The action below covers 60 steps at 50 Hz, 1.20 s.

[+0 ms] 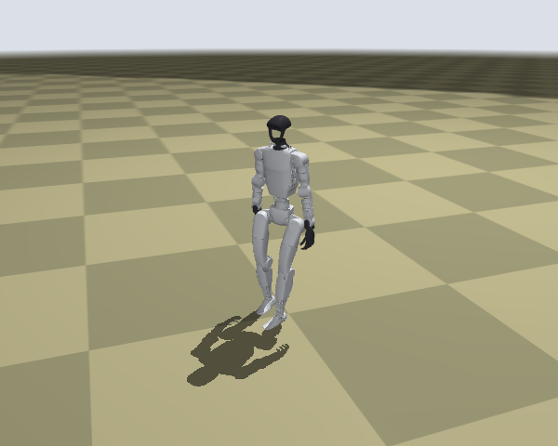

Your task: In place motions

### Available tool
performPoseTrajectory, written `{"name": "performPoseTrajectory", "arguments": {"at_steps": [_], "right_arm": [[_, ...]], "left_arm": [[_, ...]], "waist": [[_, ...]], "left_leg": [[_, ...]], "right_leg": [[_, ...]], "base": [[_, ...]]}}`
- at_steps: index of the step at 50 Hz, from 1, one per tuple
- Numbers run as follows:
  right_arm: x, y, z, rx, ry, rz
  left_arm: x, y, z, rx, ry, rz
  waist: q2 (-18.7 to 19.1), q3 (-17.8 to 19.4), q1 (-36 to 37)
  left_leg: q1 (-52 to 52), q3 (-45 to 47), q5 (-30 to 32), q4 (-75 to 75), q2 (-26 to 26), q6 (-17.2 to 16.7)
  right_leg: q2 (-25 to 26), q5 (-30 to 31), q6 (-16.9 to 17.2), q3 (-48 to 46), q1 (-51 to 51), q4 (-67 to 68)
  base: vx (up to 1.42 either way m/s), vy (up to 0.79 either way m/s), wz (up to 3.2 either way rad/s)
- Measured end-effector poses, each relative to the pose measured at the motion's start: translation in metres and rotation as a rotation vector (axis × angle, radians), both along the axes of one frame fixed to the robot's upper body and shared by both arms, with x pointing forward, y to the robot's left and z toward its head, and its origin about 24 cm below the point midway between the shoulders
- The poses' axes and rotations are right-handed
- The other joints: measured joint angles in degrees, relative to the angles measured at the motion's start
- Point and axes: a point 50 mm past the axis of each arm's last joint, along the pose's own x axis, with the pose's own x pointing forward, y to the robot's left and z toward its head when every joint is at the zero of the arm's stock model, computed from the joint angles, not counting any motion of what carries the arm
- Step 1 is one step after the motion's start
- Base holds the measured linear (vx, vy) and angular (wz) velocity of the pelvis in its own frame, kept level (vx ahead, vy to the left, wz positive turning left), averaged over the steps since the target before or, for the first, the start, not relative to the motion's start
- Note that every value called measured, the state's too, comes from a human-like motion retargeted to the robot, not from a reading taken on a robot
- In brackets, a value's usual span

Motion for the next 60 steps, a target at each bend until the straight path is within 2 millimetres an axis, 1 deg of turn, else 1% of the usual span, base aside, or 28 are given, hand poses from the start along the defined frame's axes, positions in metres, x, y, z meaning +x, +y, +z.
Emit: {"name": "performPoseTrajectory", "arguments": {"at_steps": [2, 3, 5, 7, 11, 15, 18, 20, 22, 25, 27, 29, 32, 35, 38, 41, 43, 45, 48, 50, 51, 52, 53, 54, 55, 57, 58, 60], "right_arm": [[-0.004, -0.005, 0.001, -0.008, 0.02, 0.022], [-0.006, -0.009, 0.002, -0.016, 0.034, 0.034], [-0.009, -0.017, 0.005, -0.03, 0.057, 0.055], [-0.01, -0.024, 0.006, -0.058, 0.068, 0.088], [-0.017, -0.041, 0.011, -0.146, 0.085, 0.095], [-0.024, -0.052, 0.015, -0.205, 0.098, 0.025], [-0.026, -0.054, 0.017, -0.216, 0.107, -0.022], [-0.02, -0.051, 0.016, -0.219, 0.102, -0.033], [-0.007, -0.048, 0.013, -0.223, 0.066, -0.026], [0.022, -0.042, 0.01, -0.21, -0.039, -0.015], [0.046, -0.036, 0.008, -0.177, -0.128, -0.019], [0.071, -0.027, 0.008, -0.131, -0.221, -0.019], [0.11, -0.008, 0.011, -0.056, -0.359, -0.012], [0.141, 0.015, 0.017, 0.017, -0.471, 0.006], [0.16, 0.035, 0.022, 0.099, -0.553, 0.049], [0.167, 0.047, 0.026, 0.172, -0.588, 0.145], [0.164, 0.049, 0.025, 0.194, -0.574, 0.225], [0.157, 0.046, 0.023, 0.186, -0.536, 0.308], [0.137, 0.034, 0.015, 0.13, -0.436, 0.409], [0.119, 0.024, 0.01, 0.086, -0.356, 0.443], [0.108, 0.019, 0.007, 0.066, -0.313, 0.445], [0.097, 0.015, 0.005, 0.05, -0.27, 0.44], [0.086, 0.011, 0.003, 0.038, -0.226, 0.425], [0.074, 0.009, 0.002, 0.032, -0.183, 0.398], [0.061, 0.007, 0.0, 0.027, -0.139, 0.366], [0.042, 0.01, -0.002, 0.036, -0.078, 0.275], [0.033, 0.01, -0.002, 0.042, -0.05, 0.223], [0.016, 0.013, -0.002, 0.065, -0.007, 0.12]], "left_arm": [[0.005, -0.001, 0.0, -0.018, -0.004, -0.013], [0.008, -0.003, 0.0, -0.024, -0.007, -0.021], [0.012, -0.004, 0.0, -0.031, -0.014, -0.022], [0.008, -0.006, 0.0, -0.049, -0.007, 0.005], [-0.011, -0.005, -0.001, -0.068, 0.057, 0.053], [-0.031, 0.004, 0.0, -0.036, 0.116, 0.099], [-0.052, 0.009, 0.002, -0.005, 0.154, 0.162], [-0.07, 0.012, 0.004, 0.009, 0.187, 0.232], [-0.091, 0.009, 0.006, 0.013, 0.225, 0.323], [-0.118, -0.002, 0.009, 0.012, 0.285, 0.463], [-0.129, -0.014, 0.01, 0.006, 0.32, 0.542], [-0.135, -0.028, 0.01, -0.013, 0.344, 0.61], [-0.134, -0.048, 0.007, -0.072, 0.336, 0.69], [-0.129, -0.06, 0.005, -0.13, 0.3, 0.721], [-0.124, -0.057, 0.004, -0.118, 0.279, 0.698], [-0.114, -0.047, 0.002, -0.082, 0.25, 0.65], [-0.105, -0.038, 0.001, -0.066, 0.221, 0.611], [-0.093, -0.029, 0.0, -0.059, 0.181, 0.576], [-0.07, -0.019, -0.002, -0.063, 0.115, 0.53], [-0.053, -0.016, -0.003, -0.072, 0.073, 0.497], [-0.043, -0.016, -0.004, -0.081, 0.052, 0.478], [-0.034, -0.016, -0.004, -0.091, 0.032, 0.458], [-0.024, -0.015, -0.003, -0.104, 0.014, 0.434], [-0.015, -0.015, -0.003, -0.118, -0.001, 0.406], [-0.007, -0.015, -0.003, -0.133, -0.014, 0.376], [0.012, -0.012, -0.001, -0.151, -0.049, 0.308], [0.021, -0.012, 0.0, -0.161, -0.066, 0.271], [0.036, -0.013, 0.003, -0.173, -0.1, 0.197]], "waist": [[-2.1, 0.4, 3.8], [-2.9, 1.1, 6.8], [-3.9, 2.4, 7.9], [-5.6, 2.9, 8.7], [-7.4, 2.1, 6.8], [-9.5, 1.2, 4.8], [-12.3, -0.1, 4.6], [-14.0, -1.1, 5.2], [-14.8, -1.8, 6.5], [-15.5, -2.2, 7.7], [-16.2, -2.1, 8.1], [-16.5, -1.5, 9.5], [-17.2, -0.3, 12.5], [-18.2, -0.5, 13.4], [-18.9, -0.6, 13.9], [-19.5, -0.9, 14.8], [-19.7, -1.7, 15.3], [-19.3, -2.5, 15.4], [-17.1, -2.8, 14.0], [-14.2, -2.5, 12.1], [-12.4, -2.4, 11.0], [-10.7, -2.3, 9.9], [-9.5, -2.3, 8.6], [-8.5, -2.6, 7.1], [-7.7, -2.9, 5.4], [-6.0, -3.5, 3.5], [-5.9, -3.4, 3.5], [-5.2, -2.4, 1.5]], "left_leg": [[-0.3, -0.2, -0.2, -0.7, -1.8, 0.6], [-0.4, -0.2, -0.7, -1.1, -2.3, 1.1], [-0.8, -2.4, -1.8, -1.6, -4.0, 2.5], [-1.6, 2.9, -4.7, -2.1, -4.0, 5.8], [-2.1, 25.2, -12.5, -2.8, 0.1, 10.1], [0.3, 52.4, -17.2, -0.6, 5.5, 10.3], [4.1, 66.8, -16.4, 0.8, 7.9, 11.8], [6.5, 71.6, -14.0, 0.0, 8.4, 12.4], [8.4, 73.3, -9.0, -2.2, 8.7, 10.3], [11.3, 81.1, 0.7, -6.6, 7.9, 9.3], [9.4, 74.0, 0.1, -8.1, 5.5, 12.3], [9.7, 74.0, 0.1, -9.2, 4.6, 13.2], [10.1, 73.2, -0.5, -9.7, 4.0, 12.9], [9.4, 71.7, -1.8, -8.2, 3.9, 12.5], [9.4, 70.2, -3.3, -7.6, 3.3, 11.8], [9.5, 68.2, -4.5, -7.8, 2.3, 11.0], [9.5, 67.2, -5.3, -8.3, 1.6, 10.7], [9.6, 66.2, -6.1, -8.7, 1.3, 10.3], [10.3, 62.4, -7.6, -8.1, 2.3, 10.1], [11.6, 59.3, -8.4, -7.8, 4.0, 10.1], [12.1, 57.9, -8.4, -7.8, 5.3, 10.0], [12.5, 56.5, -8.4, -7.9, 6.4, 10.0], [12.6, 55.1, -8.2, -8.1, 7.0, 10.1], [12.4, 53.6, -7.8, -8.5, 7.3, 10.2], [12.1, 52.1, -7.4, -8.9, 7.3, 10.3], [10.5, 50.7, -5.8, -9.8, 8.8, 10.1], [10.6, 51.0, -5.9, -9.7, 8.8, 10.1], [10.6, 48.3, -6.0, -9.2, 8.6, 10.3]], "right_leg": [[0.1, -1.4, -0.8, -2.0, 1.9, -0.9], [0.4, -2.5, -0.3, -1.8, 2.4, -0.6], [-3.2, -2.7, 0.6, -11.4, 3.6, -1.1], [-4.6, -3.6, 1.1, -16.3, 5.1, -2.3], [-7.2, -5.0, 2.7, -29.6, 7.4, -4.6], [-9.3, -6.1, 4.9, -41.8, 9.7, -6.1], [-10.9, -6.5, 6.5, -47.9, 11.1, -7.3], [-11.8, -7.0, 7.3, -50.5, 11.6, -7.3], [-11.7, -7.4, 8.0, -51.9, 12.1, -6.9], [-11.7, -7.5, 8.9, -54.0, 13.1, -6.6], [-12.2, -7.2, 9.5, -55.6, 13.9, -6.8], [-12.0, -6.8, 9.8, -56.3, 14.6, -7.0], [-12.1, -6.4, 10.1, -55.9, 15.3, -6.9], [-12.5, -5.8, 10.6, -56.8, 15.8, -7.2], [-12.5, -4.9, 11.2, -58.3, 16.7, -7.5], [-12.2, -3.6, 11.5, -59.1, 17.9, -8.0], [-11.9, -2.3, 11.5, -59.8, 18.5, -8.0], [-11.6, -0.1, 11.6, -60.1, 19.0, -7.0], [-12.0, 6.2, 11.6, -60.7, 21.1, -2.3], [-12.4, 11.2, 9.5, -59.7, 22.1, 3.7], [-13.3, 12.4, 7.2, -57.3, 21.2, 8.8], [-14.5, 12.6, 5.8, -54.2, 19.7, 14.4], [-16.3, 10.9, 6.4, -49.8, 16.8, 21.0], [-16.2, 8.5, 8.2, -43.9, 13.2, 25.4], [-15.1, 5.7, 10.6, -37.2, 9.3, 28.7], [-6.8, 3.9, 11.6, -27.1, 2.0, 28.8], [-5.1, 3.0, 11.6, -23.3, 0.5, 28.6], [-4.8, 0.9, 9.6, -21.8, -1.6, 27.9]], "base": [[0.29, -0.27, 1.93], [0.39, -0.26, 2.6], [0.49, -0.24, 3.38], [0.37, -0.19, 3.31], [0.51, -0.1, 3.62], [0.47, -0.08, 3.44], [0.51, -0.15, 2.69], [0.58, -0.14, 1.77], [0.46, -0.13, 1.07], [0.35, -0.12, 0.94], [0.2, -0.16, 0.9], [0.19, -0.22, 0.39], [0.17, -0.26, -0.13], [0.19, -0.28, 0.2], [0.18, -0.28, 0.44], [0.29, -0.36, 0.34], [0.29, -0.31, 0.41], [0.29, -0.31, 0.58], [0.29, -0.25, 1.02], [0.34, -0.26, 1.49], [0.29, -0.23, 1.6], [0.25, -0.23, 1.65], [0.22, -0.27, 1.76], [0.17, -0.3, 1.89], [0.04, -0.34, 1.85], [-0.07, -0.36, 1.45], [-0.06, -0.32, 1.24], [-0.03, -0.31, 1.66]]}}
